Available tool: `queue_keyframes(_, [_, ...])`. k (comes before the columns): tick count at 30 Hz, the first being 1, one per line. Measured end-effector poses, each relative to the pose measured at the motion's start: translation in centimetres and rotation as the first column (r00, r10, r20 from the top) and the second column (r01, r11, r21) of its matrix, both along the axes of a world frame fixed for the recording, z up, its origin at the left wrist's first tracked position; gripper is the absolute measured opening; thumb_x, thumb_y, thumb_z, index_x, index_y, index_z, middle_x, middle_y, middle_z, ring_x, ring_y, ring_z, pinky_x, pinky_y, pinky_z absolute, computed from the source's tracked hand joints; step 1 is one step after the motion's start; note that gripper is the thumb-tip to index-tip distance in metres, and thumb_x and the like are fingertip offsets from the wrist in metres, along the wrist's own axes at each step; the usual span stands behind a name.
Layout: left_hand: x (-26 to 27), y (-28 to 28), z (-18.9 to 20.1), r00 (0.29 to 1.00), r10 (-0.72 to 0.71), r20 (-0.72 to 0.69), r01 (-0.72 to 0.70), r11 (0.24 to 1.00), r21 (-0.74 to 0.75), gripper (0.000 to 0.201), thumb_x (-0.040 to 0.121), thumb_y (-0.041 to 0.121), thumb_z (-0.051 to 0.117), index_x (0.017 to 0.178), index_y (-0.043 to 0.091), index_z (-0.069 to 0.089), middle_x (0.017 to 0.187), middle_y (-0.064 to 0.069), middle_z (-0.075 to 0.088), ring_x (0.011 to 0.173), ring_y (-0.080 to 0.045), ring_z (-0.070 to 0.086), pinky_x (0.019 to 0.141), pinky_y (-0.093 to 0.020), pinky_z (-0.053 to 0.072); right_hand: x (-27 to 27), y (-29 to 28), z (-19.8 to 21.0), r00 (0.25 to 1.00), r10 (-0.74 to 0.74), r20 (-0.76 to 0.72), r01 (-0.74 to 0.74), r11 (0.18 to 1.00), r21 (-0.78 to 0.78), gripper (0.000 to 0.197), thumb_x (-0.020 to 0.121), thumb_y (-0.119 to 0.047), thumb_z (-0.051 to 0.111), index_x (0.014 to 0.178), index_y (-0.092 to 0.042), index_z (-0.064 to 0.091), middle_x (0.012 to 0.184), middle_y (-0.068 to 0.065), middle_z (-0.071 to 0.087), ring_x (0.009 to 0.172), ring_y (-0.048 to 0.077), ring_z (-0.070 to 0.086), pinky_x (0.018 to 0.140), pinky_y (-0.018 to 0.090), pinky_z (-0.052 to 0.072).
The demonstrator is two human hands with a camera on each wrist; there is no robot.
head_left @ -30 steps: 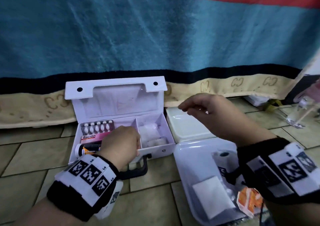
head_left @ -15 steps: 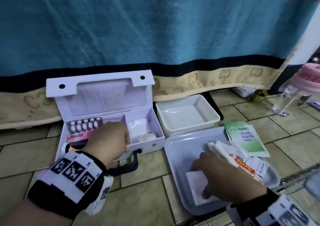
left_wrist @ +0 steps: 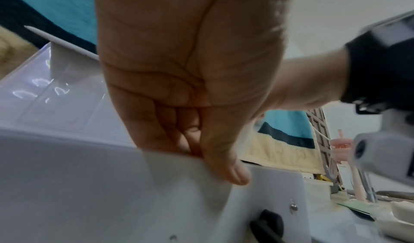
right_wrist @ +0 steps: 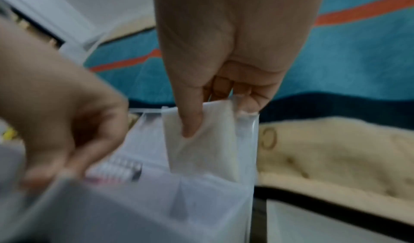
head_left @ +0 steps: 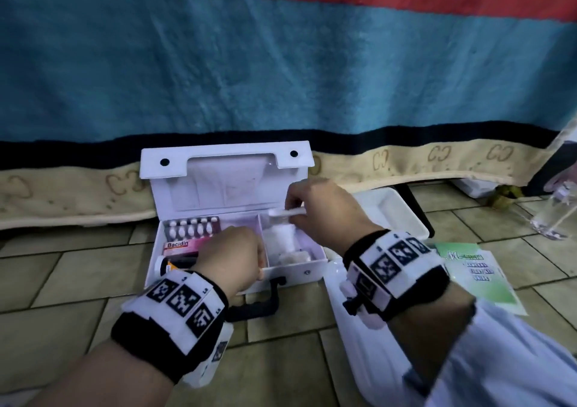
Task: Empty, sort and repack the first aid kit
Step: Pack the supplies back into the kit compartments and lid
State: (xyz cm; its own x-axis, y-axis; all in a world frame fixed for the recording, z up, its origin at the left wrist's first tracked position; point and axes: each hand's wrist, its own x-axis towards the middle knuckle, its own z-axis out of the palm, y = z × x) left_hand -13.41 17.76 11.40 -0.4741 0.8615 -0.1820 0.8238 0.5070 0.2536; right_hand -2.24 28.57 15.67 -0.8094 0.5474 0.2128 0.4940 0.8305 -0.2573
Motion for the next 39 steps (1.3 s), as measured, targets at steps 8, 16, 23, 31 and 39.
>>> queue_keyframes(8, [-0.3, 0.1, -0.5, 1.0, -0.021, -0.015, 0.021, 1.0, 0.007, 0.029, 0.076, 0.019, 0.072, 0.104, 0.021, 0.065, 0.102, -0.002, 0.067, 0.095, -0.023, 0.063, 0.079, -0.034, 0.053, -2.6, 0.4, -4.5, 0.949, 0.044, 0.312, -0.06, 0.997, 0.042, 0.022, 0.085, -0.002, 0.048, 0.104, -0.013, 0.055, 0.113, 0.008, 0.055, 0.107, 0.027, 0.053, 0.077, 0.033, 0.043])
queue_keyframes(16, [-0.4, 0.1, -0.5, 0.999, -0.022, -0.026, 0.023, 1.0, 0.01, 0.016, 0.077, 0.017, 0.071, 0.092, 0.022, 0.068, 0.101, -0.003, 0.067, 0.095, -0.024, 0.062, 0.077, -0.033, 0.052, -3.1, 0.7, -4.4, 0.888, 0.078, 0.453, -0.038, 0.995, -0.096, 0.023, 0.09, -0.007, 0.048, 0.109, -0.005, 0.061, 0.119, 0.011, 0.058, 0.109, 0.028, 0.056, 0.086, 0.031, 0.044])
queue_keyframes(23, [-0.5, 0.2, -0.6, 1.0, -0.012, -0.006, 0.012, 1.0, 0.006, 0.042, 0.077, 0.014, 0.066, 0.119, 0.015, 0.06, 0.097, 0.001, 0.068, 0.092, -0.021, 0.062, 0.077, -0.038, 0.054, -4.7, 0.6, -5.1, 0.849, -0.007, 0.529, 0.044, 0.997, -0.058, 0.016, 0.088, -0.005, 0.052, 0.098, -0.005, 0.065, 0.109, 0.013, 0.058, 0.106, 0.029, 0.057, 0.098, 0.035, 0.043])
queue_keyframes(31, [-0.5, 0.5, -0.4, 1.0, 0.011, 0.021, -0.01, 0.999, -0.032, 0.043, 0.078, 0.014, 0.068, 0.12, 0.016, 0.059, 0.097, 0.002, 0.067, 0.09, -0.019, 0.062, 0.079, -0.035, 0.054, -4.6, -0.5, -4.9, 0.798, 0.035, 0.602, 0.058, 0.989, -0.135, 0.013, 0.089, -0.001, 0.048, 0.088, -0.002, 0.061, 0.067, 0.005, 0.041, 0.062, 0.021, 0.044, 0.062, 0.029, 0.04])
queue_keyframes(39, [-0.4, 0.3, -0.4, 1.0, 0.014, 0.012, -0.014, 1.0, -0.003, 0.04, 0.075, 0.01, 0.07, 0.113, 0.021, 0.064, 0.088, 0.006, 0.067, 0.085, -0.018, 0.063, 0.077, -0.035, 0.056, -3.2, -0.4, -5.1, 0.864, -0.02, 0.503, 0.116, 0.98, -0.16, 0.034, 0.088, -0.003, 0.049, 0.121, -0.006, 0.058, 0.125, 0.013, 0.058, 0.115, 0.027, 0.056, 0.094, 0.033, 0.049])
